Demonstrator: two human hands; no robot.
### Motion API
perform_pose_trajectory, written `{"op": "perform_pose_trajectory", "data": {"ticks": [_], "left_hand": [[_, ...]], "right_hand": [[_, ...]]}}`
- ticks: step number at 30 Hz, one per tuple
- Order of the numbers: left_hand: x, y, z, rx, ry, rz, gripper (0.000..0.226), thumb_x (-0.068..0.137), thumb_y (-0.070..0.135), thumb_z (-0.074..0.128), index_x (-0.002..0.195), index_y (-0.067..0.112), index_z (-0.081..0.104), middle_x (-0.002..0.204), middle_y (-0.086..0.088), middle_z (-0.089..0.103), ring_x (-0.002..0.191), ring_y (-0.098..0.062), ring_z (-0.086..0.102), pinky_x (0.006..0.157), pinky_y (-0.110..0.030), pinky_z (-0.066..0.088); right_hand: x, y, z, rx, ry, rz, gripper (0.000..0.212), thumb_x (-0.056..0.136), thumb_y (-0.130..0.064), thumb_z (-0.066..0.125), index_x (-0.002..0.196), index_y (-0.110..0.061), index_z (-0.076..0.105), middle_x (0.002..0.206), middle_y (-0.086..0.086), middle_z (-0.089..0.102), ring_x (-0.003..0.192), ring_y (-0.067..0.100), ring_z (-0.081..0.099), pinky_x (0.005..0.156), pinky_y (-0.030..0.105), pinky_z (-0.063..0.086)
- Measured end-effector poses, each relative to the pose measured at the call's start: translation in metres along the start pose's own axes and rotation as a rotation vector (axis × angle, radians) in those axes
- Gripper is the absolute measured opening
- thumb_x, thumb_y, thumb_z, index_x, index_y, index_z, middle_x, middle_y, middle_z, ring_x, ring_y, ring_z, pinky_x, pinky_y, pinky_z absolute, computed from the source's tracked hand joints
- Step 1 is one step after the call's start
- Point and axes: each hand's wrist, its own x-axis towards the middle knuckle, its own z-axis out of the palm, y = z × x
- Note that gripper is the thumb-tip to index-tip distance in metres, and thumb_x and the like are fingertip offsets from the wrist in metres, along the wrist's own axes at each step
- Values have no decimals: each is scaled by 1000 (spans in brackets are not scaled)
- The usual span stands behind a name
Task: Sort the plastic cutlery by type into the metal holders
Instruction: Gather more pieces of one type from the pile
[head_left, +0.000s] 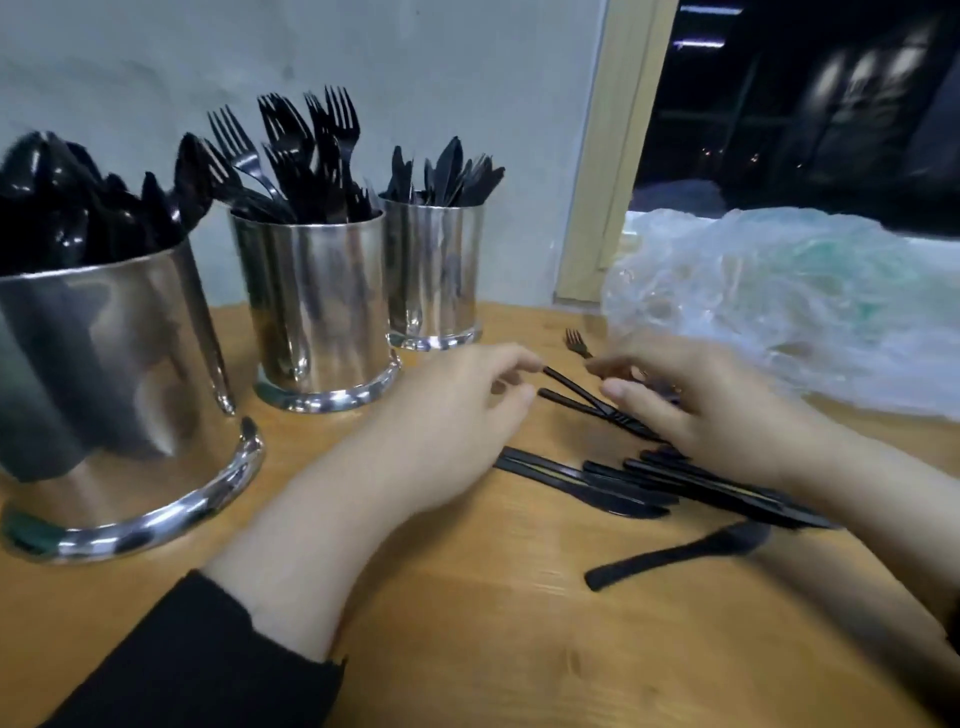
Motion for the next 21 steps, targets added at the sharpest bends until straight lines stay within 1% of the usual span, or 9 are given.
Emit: {"op": "perform_pose_trajectory", "data": {"ticks": [3, 5, 6, 8, 11, 13, 15, 18, 21], "left_hand": [[3, 5, 28, 233, -214, 75, 47, 104, 45, 49, 150, 39, 44, 148, 19, 46, 137, -8, 42, 115, -31, 33], [7, 7, 42, 374, -316, 120, 55, 102, 52, 49, 154, 37, 39, 156, 18, 36, 143, -9, 35, 118, -33, 28], [9, 8, 48, 427, -350, 140, 55, 102, 54, 48, 154, 36, 40, 157, 16, 36, 143, -9, 36, 118, -34, 28], [15, 9, 54, 464, -366, 168, 51, 101, 54, 48, 148, 34, 48, 150, 14, 44, 137, -11, 42, 116, -33, 34], [22, 3, 54, 406, -352, 149, 41, 98, 53, 56, 135, 35, 62, 129, 17, 52, 122, -8, 50, 107, -31, 41], [25, -2, 50, 372, -353, 131, 32, 94, 53, 62, 122, 38, 67, 116, 20, 54, 113, -5, 52, 103, -32, 44], [26, -3, 47, 349, -361, 122, 22, 91, 54, 64, 109, 42, 67, 108, 21, 55, 106, -1, 53, 101, -32, 45], [30, 0, 44, 366, -411, 113, 14, 90, 54, 65, 96, 41, 63, 102, 20, 55, 100, 5, 49, 96, -27, 38], [33, 6, 43, 372, -484, 83, 13, 91, 51, 66, 90, 40, 60, 99, 16, 56, 91, 1, 52, 81, -21, 39]], "right_hand": [[-47, 33, -3, 30, 13, 37, 32, 97, -47, 49, 117, -30, 67, 111, -26, 63, 106, -4, 59, 91, 23, 47], [-66, 49, -5, 68, 50, 68, 29, 96, -44, 51, 113, -29, 70, 109, -25, 64, 105, -4, 60, 90, 21, 45], [-71, 55, -6, 79, 56, 79, 27, 98, -45, 51, 111, -31, 70, 107, -23, 64, 103, -1, 61, 89, 22, 45], [-78, 61, -9, 85, 21, 69, 24, 98, -51, 51, 102, -36, 69, 99, -19, 64, 94, 6, 63, 81, 24, 47], [-84, 62, -14, 106, -138, 1, 30, 90, -64, 54, 91, -37, 66, 91, -17, 61, 86, 6, 60, 71, 18, 43], [-88, 63, -16, 109, -261, -24, 28, 88, -66, 58, 93, -39, 65, 96, -20, 60, 94, 3, 59, 76, 15, 43], [-91, 66, -18, 94, -341, -12, 26, 83, -65, 62, 97, -43, 64, 103, -22, 57, 102, 1, 57, 83, 15, 43], [-90, 70, -21, 77, -397, 45, 22, 84, -58, 67, 100, -43, 63, 105, -22, 54, 101, 1, 55, 81, 17, 43], [-89, 71, -23, 73, -435, 76, 20, 85, -55, 68, 97, -41, 62, 104, -22, 54, 98, 2, 54, 79, 18, 43]]}}
